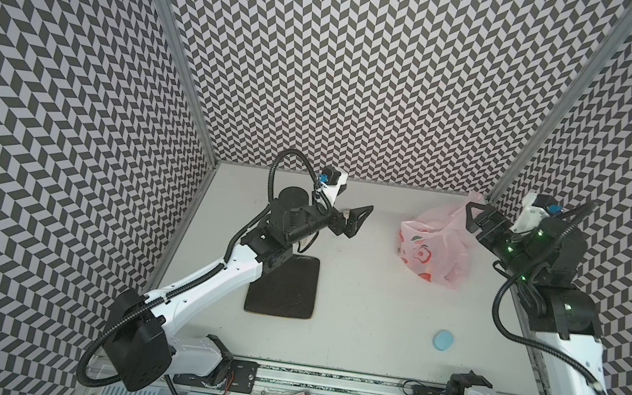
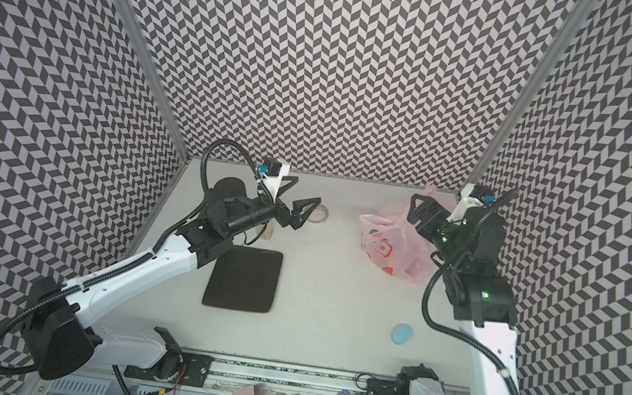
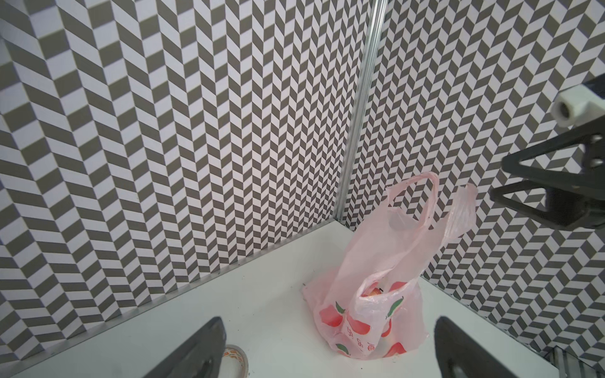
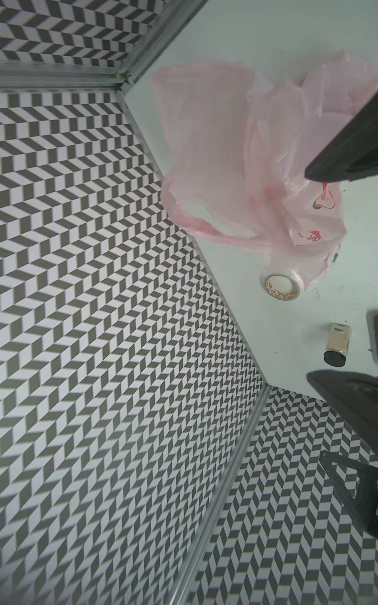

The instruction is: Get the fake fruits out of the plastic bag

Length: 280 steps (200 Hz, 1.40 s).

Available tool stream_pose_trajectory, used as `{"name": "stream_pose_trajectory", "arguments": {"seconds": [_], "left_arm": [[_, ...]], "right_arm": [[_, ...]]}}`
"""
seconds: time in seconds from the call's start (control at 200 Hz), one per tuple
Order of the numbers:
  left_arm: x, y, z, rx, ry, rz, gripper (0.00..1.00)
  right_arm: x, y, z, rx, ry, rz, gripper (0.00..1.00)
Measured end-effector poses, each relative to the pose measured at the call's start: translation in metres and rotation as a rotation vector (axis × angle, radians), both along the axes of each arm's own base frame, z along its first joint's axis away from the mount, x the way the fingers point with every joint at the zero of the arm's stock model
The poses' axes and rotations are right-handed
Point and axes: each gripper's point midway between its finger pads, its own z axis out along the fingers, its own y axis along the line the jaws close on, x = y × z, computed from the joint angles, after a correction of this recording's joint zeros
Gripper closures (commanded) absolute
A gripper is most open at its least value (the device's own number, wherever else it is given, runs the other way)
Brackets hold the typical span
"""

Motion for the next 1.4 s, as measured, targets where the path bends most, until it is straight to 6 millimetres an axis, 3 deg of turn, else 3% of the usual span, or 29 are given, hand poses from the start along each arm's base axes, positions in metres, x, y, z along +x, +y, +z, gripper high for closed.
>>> {"name": "stream_pose_trajectory", "arguments": {"seconds": [0.09, 0.155, 0.28, 0.391, 0.511, 0.731, 0.871, 1.032, 1.212, 1.402], "left_arm": [[0.005, -0.01, -0.009, 0.015, 0.019, -0.007, 0.02], [0.009, -0.017, -0.012, 0.021, 0.026, -0.011, 0.02], [0.017, -0.026, -0.013, 0.024, 0.031, -0.016, 0.02], [0.02, -0.034, -0.015, 0.024, 0.037, -0.028, 0.02], [0.02, -0.054, -0.017, 0.027, 0.039, -0.072, 0.01], [0.0, -0.112, -0.031, 0.061, 0.037, -0.204, 0.0], [-0.004, -0.143, -0.044, 0.089, 0.041, -0.26, 0.0], [-0.003, -0.177, -0.045, 0.118, -0.002, -0.319, 0.0], [0.005, -0.21, -0.037, 0.144, -0.094, -0.344, 0.0], [0.034, -0.239, -0.05, 0.155, -0.108, -0.245, 0.0]], "right_arm": [[0.019, 0.002, -0.022, 0.012, 0.072, 0.001, 0.27], [0.03, 0.003, -0.033, 0.017, 0.094, 0.001, 0.4], [0.037, 0.003, -0.039, 0.03, 0.09, -0.005, 0.69], [0.037, 0.002, -0.045, 0.004, 0.082, -0.004, 0.82], [0.02, -0.002, -0.068, -0.022, 0.128, -0.015, 0.83], [-0.04, -0.005, -0.129, 0.018, 0.272, -0.035, 0.83], [-0.066, -0.005, -0.165, 0.09, 0.356, -0.071, 0.83], [-0.078, -0.004, -0.198, 0.147, 0.436, -0.101, 0.83], [-0.085, -0.001, -0.22, 0.175, 0.499, -0.106, 0.83], [-0.091, 0.001, -0.239, 0.181, 0.564, -0.101, 0.83]]}}
